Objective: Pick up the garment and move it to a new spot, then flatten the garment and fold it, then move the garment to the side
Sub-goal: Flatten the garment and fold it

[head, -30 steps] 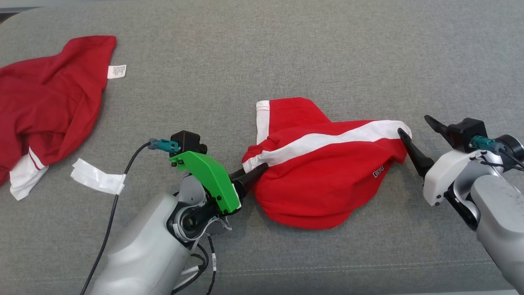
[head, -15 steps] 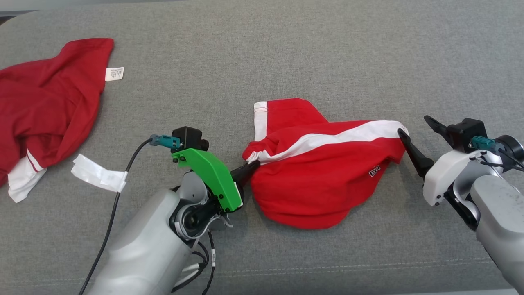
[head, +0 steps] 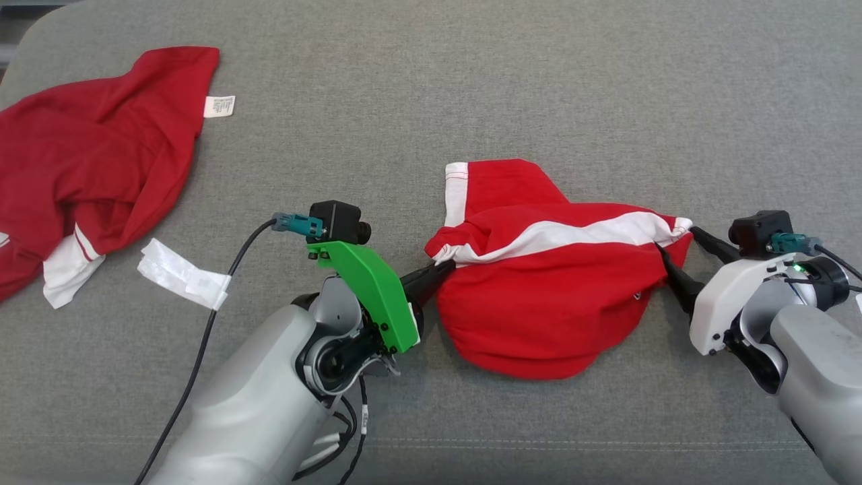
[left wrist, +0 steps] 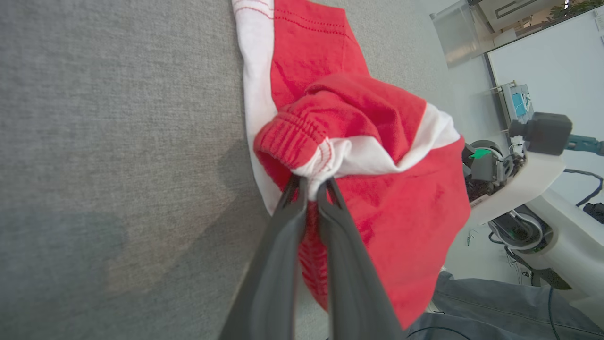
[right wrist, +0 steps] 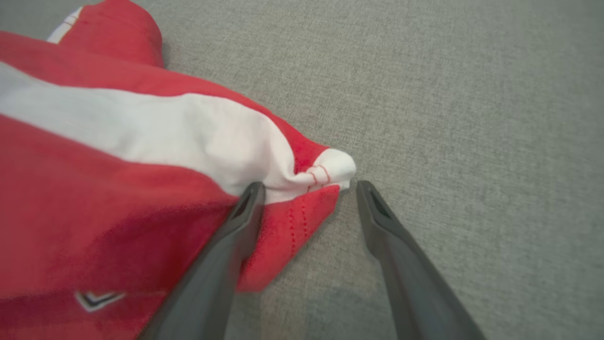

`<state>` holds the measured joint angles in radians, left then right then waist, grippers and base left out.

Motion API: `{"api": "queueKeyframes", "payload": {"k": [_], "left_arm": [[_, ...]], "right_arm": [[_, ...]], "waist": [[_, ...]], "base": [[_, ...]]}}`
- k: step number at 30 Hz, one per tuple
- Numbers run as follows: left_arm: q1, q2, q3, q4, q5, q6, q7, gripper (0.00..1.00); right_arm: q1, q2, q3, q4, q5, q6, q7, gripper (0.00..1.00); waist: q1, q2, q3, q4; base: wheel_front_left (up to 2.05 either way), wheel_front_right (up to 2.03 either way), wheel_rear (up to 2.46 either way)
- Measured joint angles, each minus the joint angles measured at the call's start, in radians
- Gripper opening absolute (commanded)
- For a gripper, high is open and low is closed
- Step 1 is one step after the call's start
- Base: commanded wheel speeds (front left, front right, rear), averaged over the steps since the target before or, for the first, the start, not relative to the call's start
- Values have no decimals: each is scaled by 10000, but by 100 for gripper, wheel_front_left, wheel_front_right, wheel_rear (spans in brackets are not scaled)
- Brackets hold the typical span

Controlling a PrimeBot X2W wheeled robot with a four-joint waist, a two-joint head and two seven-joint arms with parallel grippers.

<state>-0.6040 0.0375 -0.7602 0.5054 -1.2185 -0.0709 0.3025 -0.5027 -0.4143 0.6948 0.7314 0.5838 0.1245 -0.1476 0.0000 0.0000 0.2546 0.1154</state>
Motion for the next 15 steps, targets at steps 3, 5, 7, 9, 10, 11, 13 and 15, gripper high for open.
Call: {"api": "queueKeyframes", "payload": {"k": [3, 5, 7, 9, 10, 11, 13, 15], "left_arm": [[-4, 0, -111, -31, -2, -10, 0, 0], [-3, 0, -138, -33, -2, -67, 0, 0], [-1, 0, -125, -35, -2, -77, -6, 0], [-1, 0, -109, -46, -2, -77, -56, 0], [-1, 0, -111, -54, -2, -77, -56, 0], [0, 0, -109, -56, -2, -77, -56, 0], [2, 0, -105, -58, -2, -77, -58, 0], [5, 0, -102, -61, -2, -77, -58, 0]], "right_arm": [[-47, -96, 6, -8, 397, 0, 198, 100], [-137, -222, 88, -29, 468, 0, 345, 100], [-267, -318, 259, -52, 570, 0, 546, 100], [-385, -334, 422, -136, 711, 0, 700, 100], [-441, -339, 499, -186, 788, 0, 711, 100], [-483, -366, 577, -240, 805, 0, 769, 100], [-544, -447, 708, -313, 849, 0, 803, 100], [-598, -539, 842, -353, 936, 0, 882, 100]], "waist": [[0, 0, 10, 175], [0, 0, 1, 284], [0, 0, -21, 367], [0, 0, -51, 408], [0, 0, -62, 418], [0, 0, -70, 423], [0, 0, -85, 424], [0, 0, -98, 415]], "base": [[0, 0, 0], [0, 0, 0], [0, 0, 0], [0, 0, 0], [0, 0, 0], [0, 0, 0], [0, 0, 0], [0, 0, 0]]}}
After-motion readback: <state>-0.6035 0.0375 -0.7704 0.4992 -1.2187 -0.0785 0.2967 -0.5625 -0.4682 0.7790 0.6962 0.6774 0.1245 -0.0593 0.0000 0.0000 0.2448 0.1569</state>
